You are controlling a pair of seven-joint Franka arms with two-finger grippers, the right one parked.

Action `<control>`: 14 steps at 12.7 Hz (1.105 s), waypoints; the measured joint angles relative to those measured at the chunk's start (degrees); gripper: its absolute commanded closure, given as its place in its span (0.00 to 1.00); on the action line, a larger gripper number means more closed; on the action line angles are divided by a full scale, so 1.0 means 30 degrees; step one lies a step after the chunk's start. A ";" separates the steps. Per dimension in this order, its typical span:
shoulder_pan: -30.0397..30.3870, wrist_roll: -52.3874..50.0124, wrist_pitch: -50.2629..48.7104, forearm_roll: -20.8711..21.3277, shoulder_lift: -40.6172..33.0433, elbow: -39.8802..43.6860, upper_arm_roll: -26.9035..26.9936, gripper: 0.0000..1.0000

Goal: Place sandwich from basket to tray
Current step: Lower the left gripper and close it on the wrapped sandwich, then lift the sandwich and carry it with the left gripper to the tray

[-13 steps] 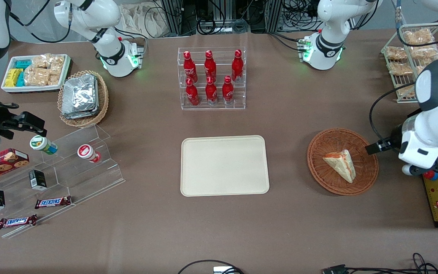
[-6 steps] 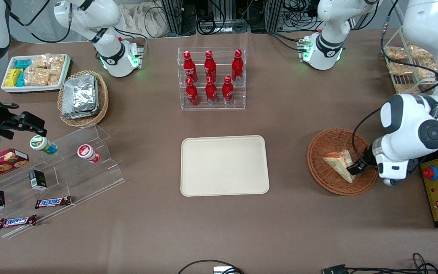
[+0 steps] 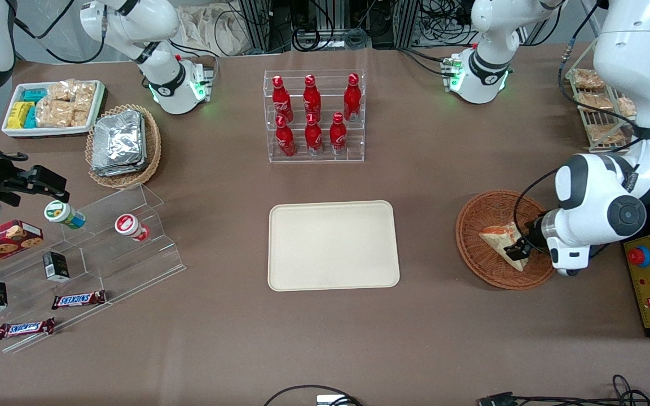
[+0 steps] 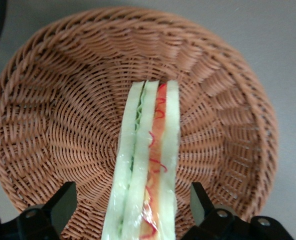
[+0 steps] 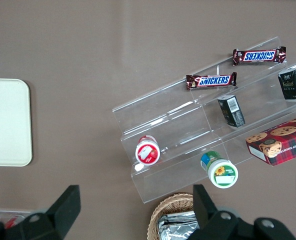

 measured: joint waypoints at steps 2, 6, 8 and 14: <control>-0.0003 -0.0510 0.0356 -0.0014 0.0500 -0.0118 0.0014 0.10; -0.0007 -0.0756 0.0885 -0.0010 0.1073 -0.0111 -0.0010 1.00; -0.0014 -0.0555 0.0849 0.0017 0.0997 0.0027 -0.0060 1.00; -0.0447 0.2528 -0.4793 0.0025 -0.0031 0.4669 -0.0776 1.00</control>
